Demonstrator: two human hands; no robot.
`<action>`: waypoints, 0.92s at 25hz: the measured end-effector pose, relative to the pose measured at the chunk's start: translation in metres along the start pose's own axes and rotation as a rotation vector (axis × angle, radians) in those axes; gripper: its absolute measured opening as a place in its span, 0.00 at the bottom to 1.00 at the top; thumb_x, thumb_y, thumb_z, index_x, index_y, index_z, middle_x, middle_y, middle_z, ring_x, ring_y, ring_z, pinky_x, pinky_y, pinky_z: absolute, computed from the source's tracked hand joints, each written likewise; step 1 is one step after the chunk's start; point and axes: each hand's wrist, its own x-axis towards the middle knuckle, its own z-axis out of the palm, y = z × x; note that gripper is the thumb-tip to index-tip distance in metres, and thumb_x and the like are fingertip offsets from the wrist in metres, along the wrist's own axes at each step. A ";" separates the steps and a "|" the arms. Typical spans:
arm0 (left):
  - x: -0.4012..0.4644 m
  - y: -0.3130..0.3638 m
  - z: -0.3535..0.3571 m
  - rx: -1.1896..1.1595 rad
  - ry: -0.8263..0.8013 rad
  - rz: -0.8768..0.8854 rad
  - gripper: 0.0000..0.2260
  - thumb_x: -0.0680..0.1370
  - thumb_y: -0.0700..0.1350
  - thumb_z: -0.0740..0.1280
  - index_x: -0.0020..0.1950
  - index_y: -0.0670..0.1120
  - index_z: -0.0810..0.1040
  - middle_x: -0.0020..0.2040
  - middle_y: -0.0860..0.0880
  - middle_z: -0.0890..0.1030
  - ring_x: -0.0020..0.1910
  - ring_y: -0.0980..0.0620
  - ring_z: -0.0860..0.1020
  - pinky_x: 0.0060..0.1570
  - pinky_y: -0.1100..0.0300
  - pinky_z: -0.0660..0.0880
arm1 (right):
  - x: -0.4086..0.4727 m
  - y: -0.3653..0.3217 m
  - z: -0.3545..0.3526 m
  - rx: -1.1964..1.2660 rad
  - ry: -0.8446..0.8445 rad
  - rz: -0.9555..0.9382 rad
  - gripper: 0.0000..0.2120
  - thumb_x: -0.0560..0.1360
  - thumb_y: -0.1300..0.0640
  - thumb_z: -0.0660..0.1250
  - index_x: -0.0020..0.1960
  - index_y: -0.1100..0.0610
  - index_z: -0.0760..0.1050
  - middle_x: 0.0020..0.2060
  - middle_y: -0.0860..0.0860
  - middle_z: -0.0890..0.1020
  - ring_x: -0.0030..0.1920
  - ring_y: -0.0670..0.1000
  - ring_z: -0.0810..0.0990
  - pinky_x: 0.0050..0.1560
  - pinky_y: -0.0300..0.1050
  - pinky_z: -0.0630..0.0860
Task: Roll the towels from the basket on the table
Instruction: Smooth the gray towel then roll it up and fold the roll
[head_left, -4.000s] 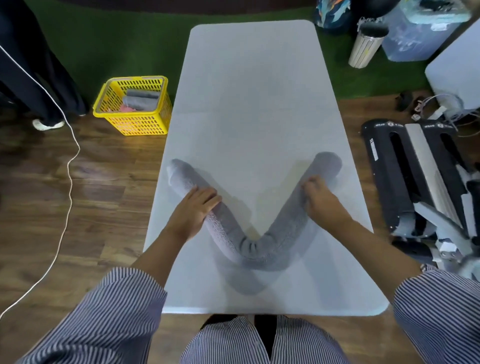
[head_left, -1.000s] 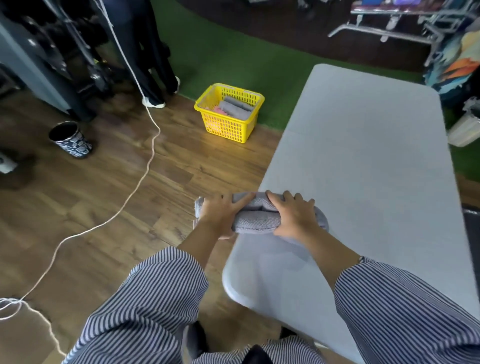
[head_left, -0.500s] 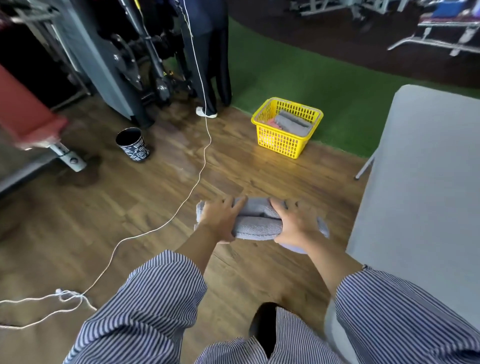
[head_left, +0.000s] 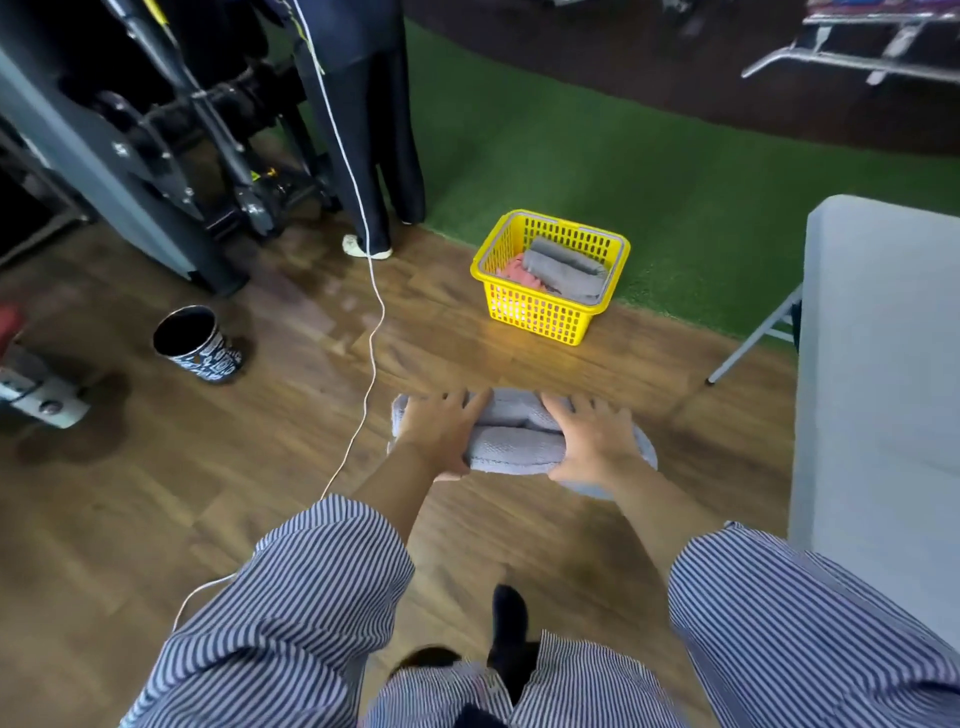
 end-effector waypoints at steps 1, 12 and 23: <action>0.020 -0.008 -0.005 0.003 0.007 0.012 0.42 0.68 0.55 0.71 0.75 0.50 0.52 0.65 0.47 0.68 0.60 0.43 0.72 0.46 0.53 0.69 | 0.018 0.006 -0.005 0.006 -0.010 0.012 0.48 0.60 0.39 0.71 0.72 0.41 0.46 0.62 0.50 0.69 0.60 0.58 0.69 0.53 0.57 0.67; 0.266 -0.104 -0.009 -0.009 0.004 0.226 0.43 0.66 0.57 0.72 0.75 0.50 0.53 0.63 0.47 0.70 0.58 0.43 0.73 0.54 0.51 0.70 | 0.231 0.054 -0.032 0.051 -0.095 0.191 0.49 0.62 0.38 0.70 0.73 0.42 0.43 0.66 0.52 0.66 0.63 0.58 0.68 0.54 0.54 0.69; 0.493 -0.141 -0.024 -0.002 -0.113 0.415 0.43 0.67 0.56 0.70 0.75 0.45 0.52 0.67 0.44 0.67 0.63 0.42 0.69 0.62 0.49 0.65 | 0.404 0.133 -0.048 0.133 -0.219 0.323 0.49 0.63 0.35 0.67 0.73 0.42 0.41 0.67 0.52 0.64 0.64 0.59 0.65 0.58 0.60 0.65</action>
